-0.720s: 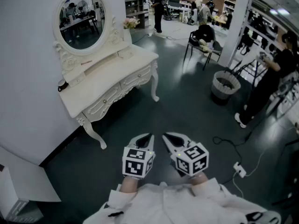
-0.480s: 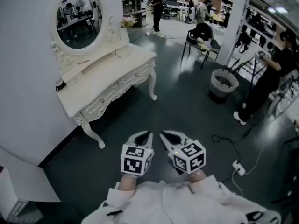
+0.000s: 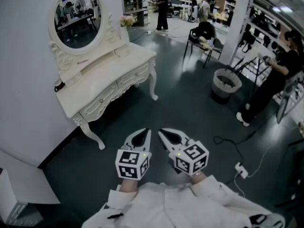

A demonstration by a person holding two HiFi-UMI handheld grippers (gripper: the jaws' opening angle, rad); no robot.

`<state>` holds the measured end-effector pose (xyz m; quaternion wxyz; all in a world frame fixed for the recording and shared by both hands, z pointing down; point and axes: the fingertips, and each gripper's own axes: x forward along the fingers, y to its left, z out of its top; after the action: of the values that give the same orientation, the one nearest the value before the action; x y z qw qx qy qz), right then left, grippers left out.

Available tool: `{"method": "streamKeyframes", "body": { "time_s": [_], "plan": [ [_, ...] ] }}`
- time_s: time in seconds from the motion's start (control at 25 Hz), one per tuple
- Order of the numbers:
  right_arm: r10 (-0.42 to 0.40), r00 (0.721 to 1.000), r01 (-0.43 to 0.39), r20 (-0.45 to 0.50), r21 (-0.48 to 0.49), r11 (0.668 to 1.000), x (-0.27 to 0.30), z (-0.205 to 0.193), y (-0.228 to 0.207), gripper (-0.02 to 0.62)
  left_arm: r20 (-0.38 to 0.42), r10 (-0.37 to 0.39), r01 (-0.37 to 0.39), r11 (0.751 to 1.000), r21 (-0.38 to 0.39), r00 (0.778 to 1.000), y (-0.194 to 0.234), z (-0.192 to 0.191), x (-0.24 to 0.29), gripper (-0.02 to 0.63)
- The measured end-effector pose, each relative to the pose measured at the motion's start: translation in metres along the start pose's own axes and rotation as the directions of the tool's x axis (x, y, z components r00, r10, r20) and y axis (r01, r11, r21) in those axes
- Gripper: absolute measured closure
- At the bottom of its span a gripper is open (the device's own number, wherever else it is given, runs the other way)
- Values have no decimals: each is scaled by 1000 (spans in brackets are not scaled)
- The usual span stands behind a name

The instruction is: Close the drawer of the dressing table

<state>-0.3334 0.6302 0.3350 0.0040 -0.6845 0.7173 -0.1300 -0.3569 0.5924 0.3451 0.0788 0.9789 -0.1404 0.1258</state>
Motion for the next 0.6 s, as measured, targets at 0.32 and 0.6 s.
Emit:
{"method": "streamKeyframes", "body": {
  "time_s": [0.32, 0.6],
  "plan": [
    [-90, 996, 89, -9, -51, 995, -10, -3, -33, 571, -43, 147, -147, 989, 16, 988, 4, -10, 16, 597],
    [-93, 994, 91, -65, -25, 996, -14, -16, -44, 483, -100, 129, -129, 992, 6, 987, -8, -21, 25, 499]
  ]
}}
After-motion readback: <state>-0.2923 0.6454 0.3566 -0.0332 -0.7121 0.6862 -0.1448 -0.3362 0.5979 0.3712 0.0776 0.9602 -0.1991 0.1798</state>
